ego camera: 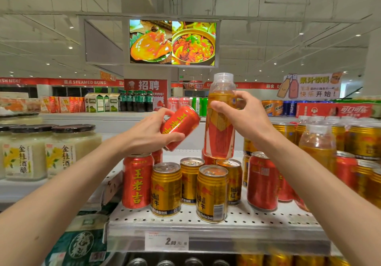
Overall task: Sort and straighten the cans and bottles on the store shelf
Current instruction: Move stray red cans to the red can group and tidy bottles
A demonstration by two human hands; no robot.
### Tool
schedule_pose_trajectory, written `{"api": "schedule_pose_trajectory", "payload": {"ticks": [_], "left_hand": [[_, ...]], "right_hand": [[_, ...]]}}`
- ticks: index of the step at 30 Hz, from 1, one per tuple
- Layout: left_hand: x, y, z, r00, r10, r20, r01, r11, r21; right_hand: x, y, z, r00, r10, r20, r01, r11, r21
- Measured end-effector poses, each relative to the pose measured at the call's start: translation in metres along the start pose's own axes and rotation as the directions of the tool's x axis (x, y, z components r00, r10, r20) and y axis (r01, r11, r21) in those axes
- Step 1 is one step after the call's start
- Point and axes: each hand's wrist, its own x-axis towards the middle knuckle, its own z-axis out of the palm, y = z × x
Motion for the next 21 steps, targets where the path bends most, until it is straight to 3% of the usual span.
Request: {"api": "schedule_pose_trajectory", "payload": {"ticks": [6, 10, 21], "left_hand": [[0.004, -0.001, 0.011, 0.998, -0.049, 0.025, 0.051, 0.996, -0.077], [0.005, 0.003, 0.011, 0.999, 0.028, 0.022, -0.026, 0.994, -0.108], [0.023, -0.003, 0.014, 0.997, -0.009, 0.075, 0.009, 1.000, 0.001]], "right_hand": [[-0.001, 0.008, 0.004, 0.999, 0.044, 0.008, -0.044, 0.999, 0.013], [-0.002, 0.010, 0.006, 0.999, 0.045, 0.022, -0.045, 0.999, 0.025], [-0.005, 0.009, 0.006, 0.999, 0.005, 0.032, -0.005, 1.000, -0.008]]}}
